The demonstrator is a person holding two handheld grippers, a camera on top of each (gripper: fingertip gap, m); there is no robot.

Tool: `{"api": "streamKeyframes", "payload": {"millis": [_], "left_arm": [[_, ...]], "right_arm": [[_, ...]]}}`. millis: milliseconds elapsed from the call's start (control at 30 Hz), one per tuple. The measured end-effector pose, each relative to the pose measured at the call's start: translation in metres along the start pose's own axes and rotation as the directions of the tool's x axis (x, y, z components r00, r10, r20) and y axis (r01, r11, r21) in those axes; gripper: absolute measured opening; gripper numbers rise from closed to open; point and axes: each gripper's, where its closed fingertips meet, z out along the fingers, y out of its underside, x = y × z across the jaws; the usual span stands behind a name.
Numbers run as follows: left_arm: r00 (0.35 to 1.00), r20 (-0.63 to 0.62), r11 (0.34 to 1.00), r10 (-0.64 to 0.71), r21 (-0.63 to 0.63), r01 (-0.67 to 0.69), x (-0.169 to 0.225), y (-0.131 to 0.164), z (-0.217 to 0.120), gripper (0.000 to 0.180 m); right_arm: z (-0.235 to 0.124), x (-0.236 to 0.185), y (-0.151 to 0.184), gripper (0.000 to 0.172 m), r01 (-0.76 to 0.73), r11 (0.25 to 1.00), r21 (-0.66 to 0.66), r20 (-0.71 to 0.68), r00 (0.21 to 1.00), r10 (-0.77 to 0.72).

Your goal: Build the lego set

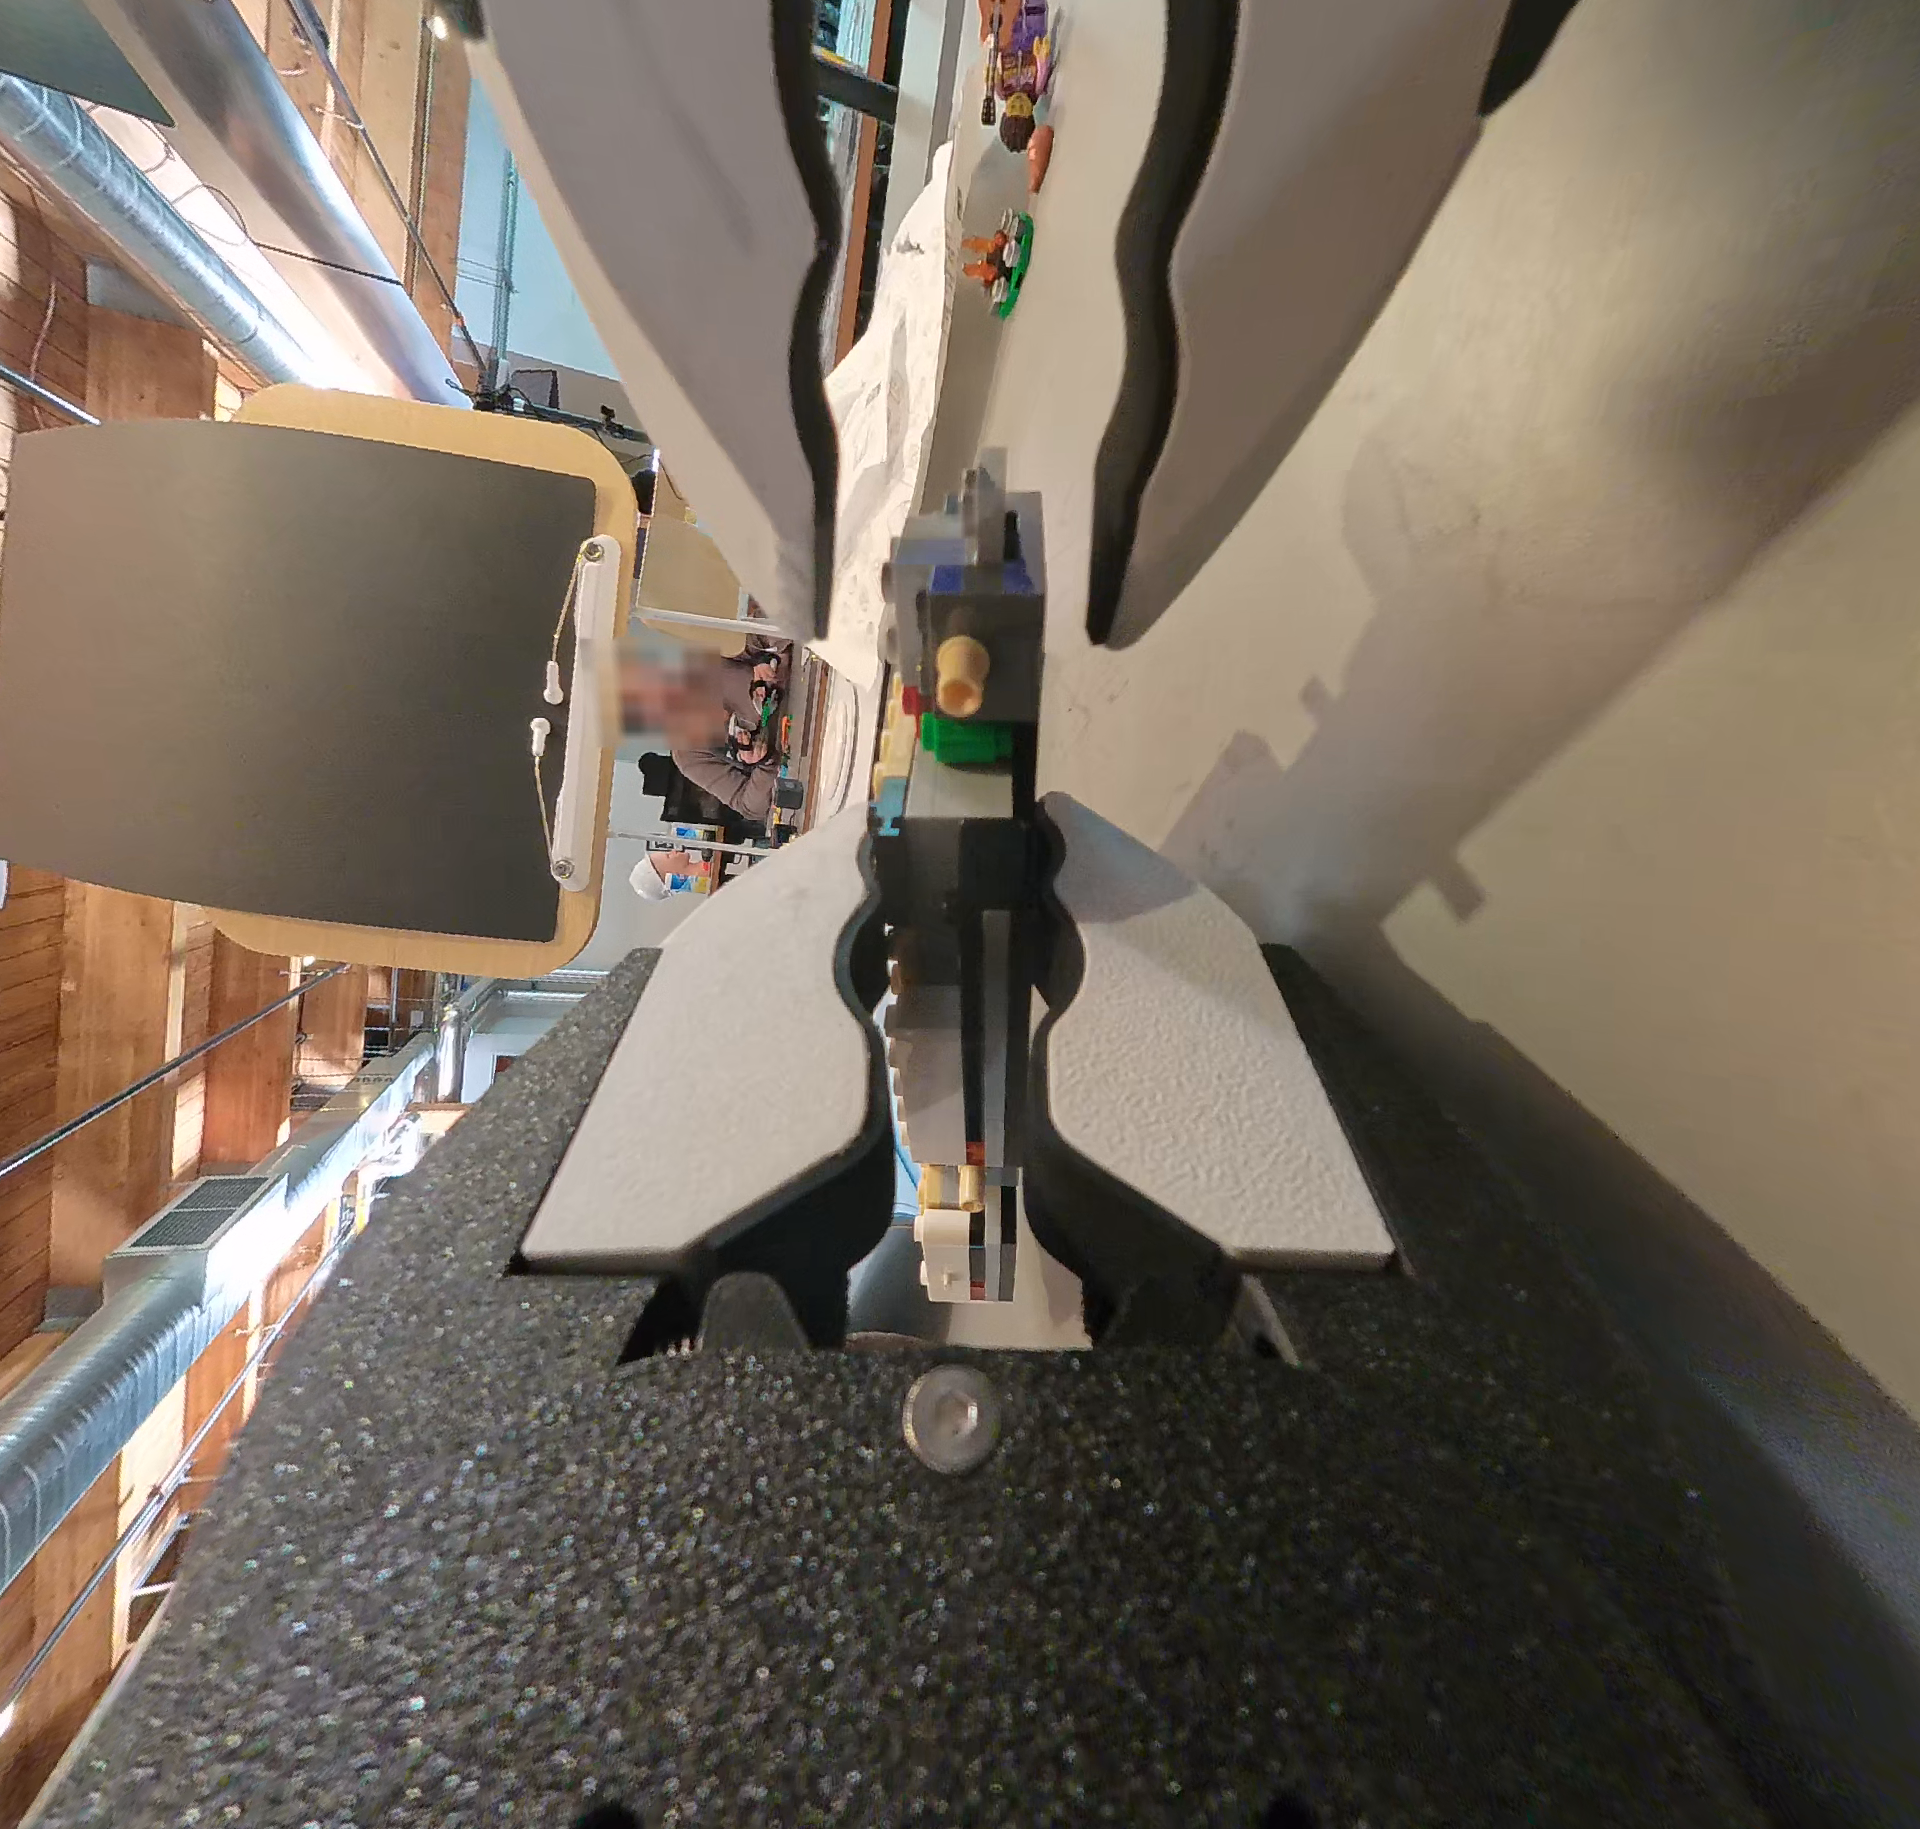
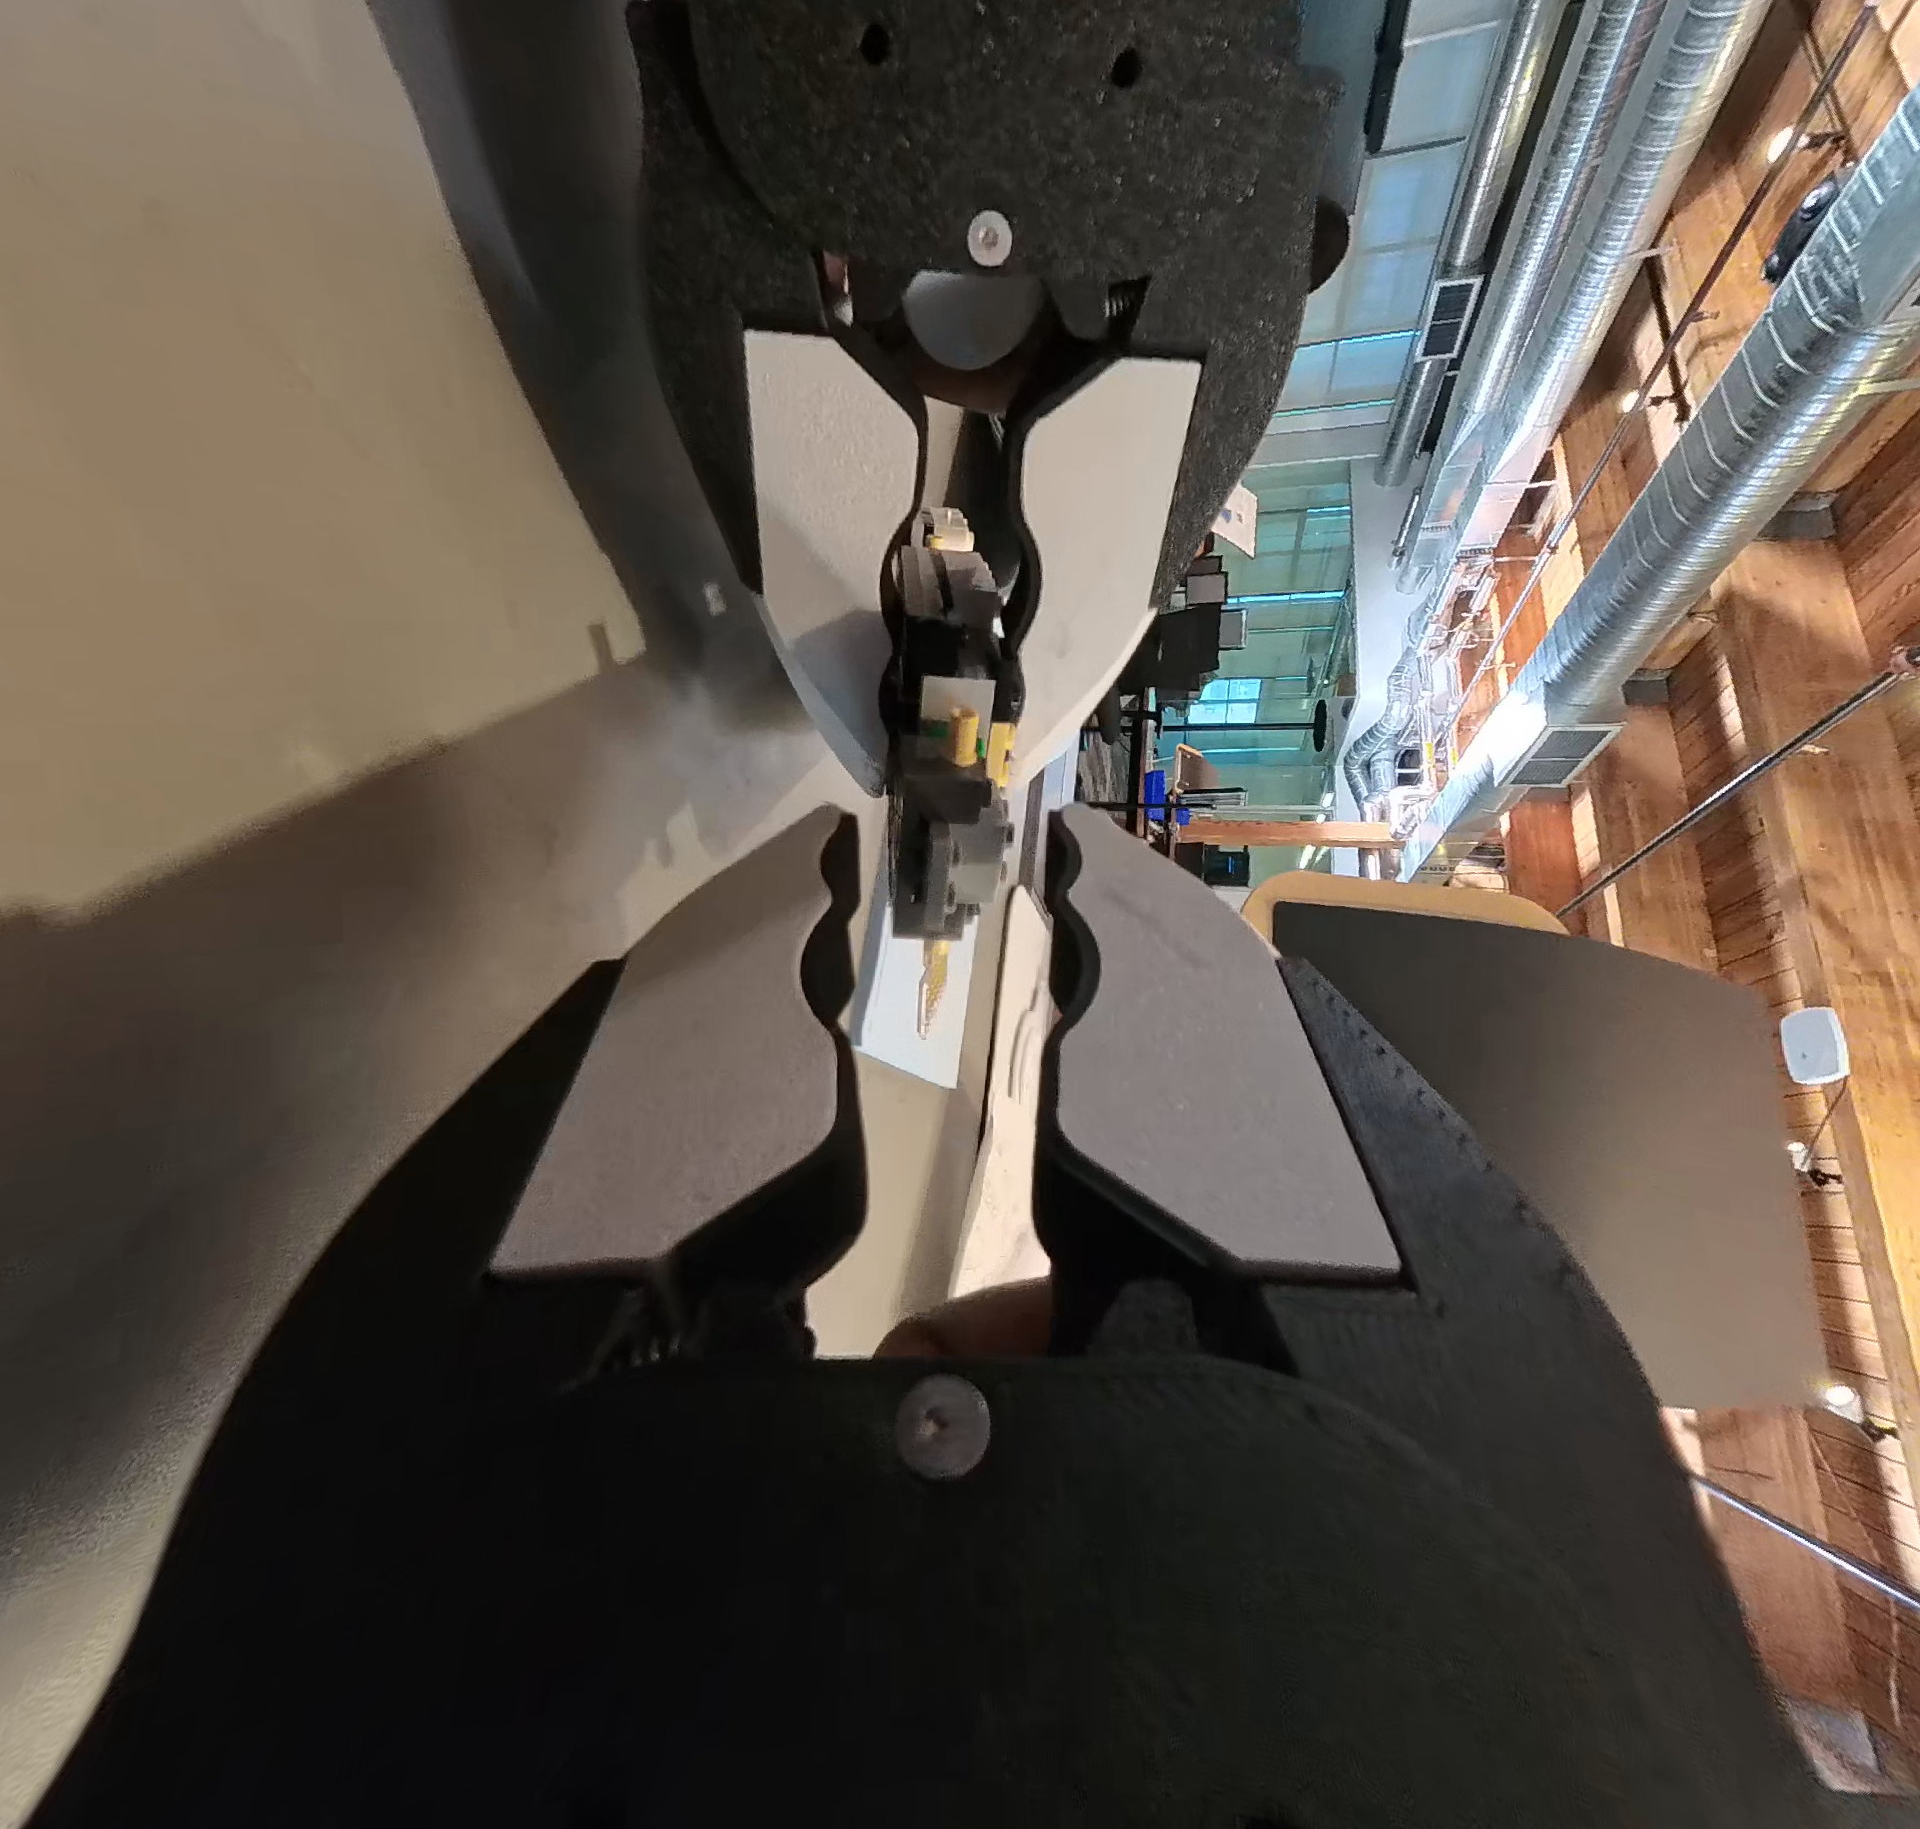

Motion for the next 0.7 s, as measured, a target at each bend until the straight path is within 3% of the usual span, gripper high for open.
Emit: {"api": "streamKeyframes", "payload": {"millis": [300, 700], "left_arm": [[1.0, 0.002, 1.0, -0.004, 0.003, 0.004, -0.0008, -0.0006, 0.0001, 0.024], [1.0, 0.026, 1.0, -0.005, 0.013, 0.005, -0.0085, -0.0021, 0.0001, 0.023]], "right_arm": [[0.0016, 0.0021, 0.0036, 0.022, 0.025, 1.0, -0.009, -0.008, 1.0, -0.025], [-0.0004, 0.0084, 0.0054, 0.021, 0.026, 1.0, -0.005, -0.007, 1.0, -0.026]]}}
